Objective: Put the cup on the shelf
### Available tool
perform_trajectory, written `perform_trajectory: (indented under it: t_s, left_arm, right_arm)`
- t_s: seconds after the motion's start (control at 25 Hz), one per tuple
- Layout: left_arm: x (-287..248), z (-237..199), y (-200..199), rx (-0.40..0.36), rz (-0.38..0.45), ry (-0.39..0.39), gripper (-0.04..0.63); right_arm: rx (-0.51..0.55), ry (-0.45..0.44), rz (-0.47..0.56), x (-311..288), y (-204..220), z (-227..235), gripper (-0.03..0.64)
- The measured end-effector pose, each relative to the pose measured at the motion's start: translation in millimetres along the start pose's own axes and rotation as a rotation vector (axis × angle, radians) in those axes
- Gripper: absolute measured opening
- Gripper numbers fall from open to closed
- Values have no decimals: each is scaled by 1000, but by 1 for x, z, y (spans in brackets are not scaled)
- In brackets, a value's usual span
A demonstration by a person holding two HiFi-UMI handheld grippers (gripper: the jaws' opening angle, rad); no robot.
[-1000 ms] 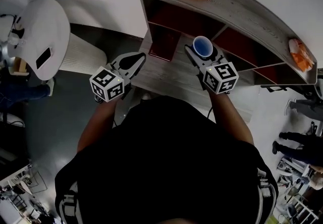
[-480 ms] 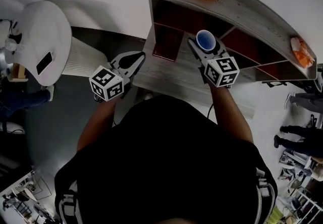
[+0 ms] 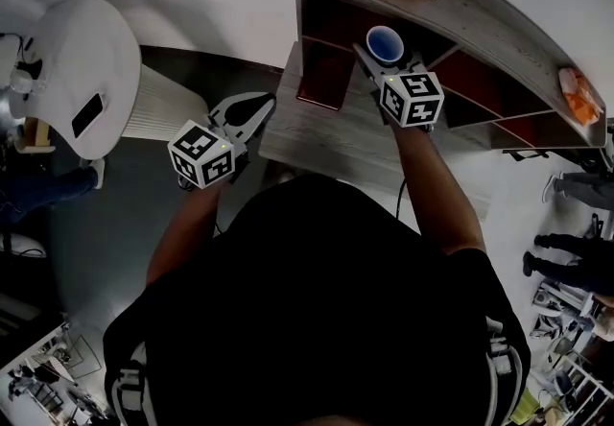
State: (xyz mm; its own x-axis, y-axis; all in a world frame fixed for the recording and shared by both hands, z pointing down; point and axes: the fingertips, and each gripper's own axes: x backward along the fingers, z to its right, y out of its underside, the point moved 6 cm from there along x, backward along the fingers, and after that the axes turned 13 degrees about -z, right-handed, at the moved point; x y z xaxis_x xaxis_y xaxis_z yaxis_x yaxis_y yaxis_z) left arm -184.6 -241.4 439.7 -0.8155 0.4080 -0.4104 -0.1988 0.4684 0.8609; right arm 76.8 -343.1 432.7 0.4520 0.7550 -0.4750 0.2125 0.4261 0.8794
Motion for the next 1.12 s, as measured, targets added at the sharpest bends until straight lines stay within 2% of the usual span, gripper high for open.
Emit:
perform_trajectory:
  t_s: [0.6,1.12]
  left_arm:
    - [7,2,10,11,-9,8,18]
    - [21,-1,16,34,-1,-16,18]
  right_arm:
    - [-44,72,-79,-64,0,20,302]
    - [-24,108,-173,-91,11,35,305]
